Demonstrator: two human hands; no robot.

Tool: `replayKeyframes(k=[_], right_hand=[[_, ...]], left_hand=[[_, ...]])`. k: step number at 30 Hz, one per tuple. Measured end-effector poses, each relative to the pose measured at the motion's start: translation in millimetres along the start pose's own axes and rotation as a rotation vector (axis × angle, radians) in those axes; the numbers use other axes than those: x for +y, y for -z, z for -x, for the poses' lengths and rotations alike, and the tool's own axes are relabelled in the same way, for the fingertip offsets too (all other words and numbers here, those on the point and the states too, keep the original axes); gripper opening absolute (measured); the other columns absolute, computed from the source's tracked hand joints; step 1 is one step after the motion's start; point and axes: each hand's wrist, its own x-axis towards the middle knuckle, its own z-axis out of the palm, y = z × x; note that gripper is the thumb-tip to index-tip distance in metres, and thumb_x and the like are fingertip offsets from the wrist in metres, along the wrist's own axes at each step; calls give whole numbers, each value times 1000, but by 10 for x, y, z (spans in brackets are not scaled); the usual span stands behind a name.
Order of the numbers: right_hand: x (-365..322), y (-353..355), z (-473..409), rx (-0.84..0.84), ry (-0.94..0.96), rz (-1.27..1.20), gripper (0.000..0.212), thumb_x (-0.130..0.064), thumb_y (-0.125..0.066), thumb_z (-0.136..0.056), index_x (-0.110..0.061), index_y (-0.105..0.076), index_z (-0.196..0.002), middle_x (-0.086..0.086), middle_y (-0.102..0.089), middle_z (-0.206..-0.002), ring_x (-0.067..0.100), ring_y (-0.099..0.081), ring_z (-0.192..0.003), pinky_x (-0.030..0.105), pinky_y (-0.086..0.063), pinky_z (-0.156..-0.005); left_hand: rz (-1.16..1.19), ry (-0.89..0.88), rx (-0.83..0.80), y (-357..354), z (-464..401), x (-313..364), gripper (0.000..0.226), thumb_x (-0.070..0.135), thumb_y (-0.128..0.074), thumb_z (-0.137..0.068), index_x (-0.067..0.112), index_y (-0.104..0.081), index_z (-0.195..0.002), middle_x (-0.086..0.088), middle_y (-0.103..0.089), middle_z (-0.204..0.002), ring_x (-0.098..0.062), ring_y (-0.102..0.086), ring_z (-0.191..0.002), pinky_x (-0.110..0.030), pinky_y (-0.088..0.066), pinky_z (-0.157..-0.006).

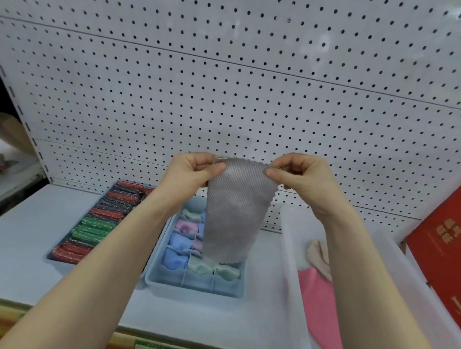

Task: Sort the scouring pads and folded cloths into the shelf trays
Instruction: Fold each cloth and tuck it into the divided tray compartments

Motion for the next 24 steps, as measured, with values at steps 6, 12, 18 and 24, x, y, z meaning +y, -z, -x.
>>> replayKeyframes(k=[6, 12, 18, 24], right_hand=[[-167, 101, 24, -195, -11, -89, 12, -24, -83, -73, -20, -72, -79, 2, -70, -73, 13, -60, -66, 21, -51, -60], [-84, -221, -168, 186, -89, 346, 4, -13, -69, -80, -13, -66, -82, 5, -72, -65, 11, -69, -55, 28, -54, -57], [-151, -462, -120, 289, 53, 211, 9, -17, -67, -82, -20, -59, -84, -4, -72, -64, 10, -70, -56, 31, -55, -59], [-269, -549, -83, 309, 117, 152, 7, -17, -65, -83, -19, -59, -87, -4, -73, -66, 14, -66, -63, 36, -54, -71]], left_hand=[[167, 44, -126, 115, 7, 20, 17, 21, -67, -82, 17, -77, -95, 0, -75, -86, -11, -69, -75, -22, -56, -66], [-128, 5, 156, -107, -120, -113, 22, 18, -66, -91, 0, -69, -80, -26, -63, -80, -22, -56, -76, -48, -57, -81], [-278, -176, 300, -391, 20, -68, 32, 47, -62, -85, 17, -72, -81, 8, -42, -54, -9, -30, -57, -28, -30, -57], [-176, -233, 185, -495, 97, 43, 23, 38, -67, -87, 60, -68, -93, 8, -69, -79, -6, -52, -72, -36, -55, -78]])
